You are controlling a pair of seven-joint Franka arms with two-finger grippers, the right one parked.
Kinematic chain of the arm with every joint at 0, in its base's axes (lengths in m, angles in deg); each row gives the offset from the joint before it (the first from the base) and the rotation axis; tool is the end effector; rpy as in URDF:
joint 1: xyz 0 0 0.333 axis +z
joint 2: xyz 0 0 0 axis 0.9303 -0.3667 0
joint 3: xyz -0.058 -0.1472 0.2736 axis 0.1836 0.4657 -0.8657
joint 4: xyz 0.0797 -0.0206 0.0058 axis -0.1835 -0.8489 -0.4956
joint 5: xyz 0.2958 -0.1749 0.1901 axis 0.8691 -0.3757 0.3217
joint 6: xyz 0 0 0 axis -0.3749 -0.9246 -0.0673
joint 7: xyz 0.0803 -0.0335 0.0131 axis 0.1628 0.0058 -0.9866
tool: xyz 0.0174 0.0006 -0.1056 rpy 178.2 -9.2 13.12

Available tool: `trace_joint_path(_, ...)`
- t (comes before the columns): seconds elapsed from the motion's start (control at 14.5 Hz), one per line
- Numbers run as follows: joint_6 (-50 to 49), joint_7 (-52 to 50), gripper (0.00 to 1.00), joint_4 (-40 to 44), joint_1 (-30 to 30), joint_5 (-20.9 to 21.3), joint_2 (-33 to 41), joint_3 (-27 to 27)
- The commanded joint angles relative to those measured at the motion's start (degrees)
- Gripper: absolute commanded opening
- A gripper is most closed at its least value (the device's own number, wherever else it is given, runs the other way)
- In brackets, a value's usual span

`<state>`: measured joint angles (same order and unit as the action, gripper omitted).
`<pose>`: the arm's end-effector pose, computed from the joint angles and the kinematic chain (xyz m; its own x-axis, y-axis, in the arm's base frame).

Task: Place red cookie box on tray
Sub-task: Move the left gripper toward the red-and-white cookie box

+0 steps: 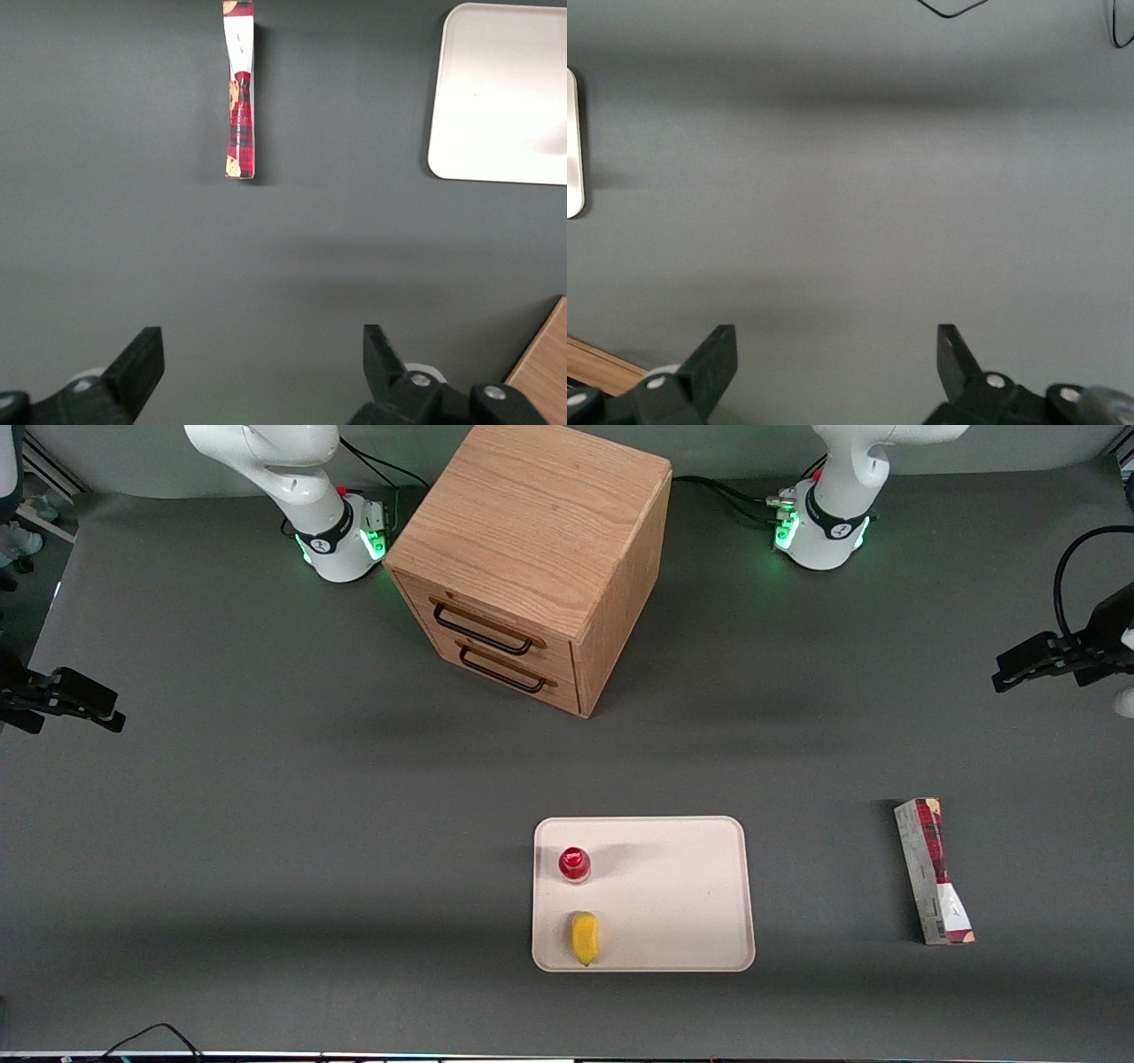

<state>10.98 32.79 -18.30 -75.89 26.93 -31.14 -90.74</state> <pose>0.5603 0.0120 0.6051 0.9972 0.0692 -0.0279 0.0694 -0.9976 0.0057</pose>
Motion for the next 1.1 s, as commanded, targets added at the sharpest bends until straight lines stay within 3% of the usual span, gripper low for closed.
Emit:
trace_joint_path(0.0,1.04,-1.15,1.0,-0.47,0.2,1.0,0.04,0.12)
trace_joint_path(0.28,2.0,0.7,1.0,0.32,0.2,1.0,-1.52,-0.23)
trace_joint_path(0.69,13.23,5.52,1.0,9.37,0.2,-0.4,-19.44,-3.3)
trace_joint_path(1.03,27.74,6.06,1.0,9.38,1.34,-7.52,-31.49,-3.75)
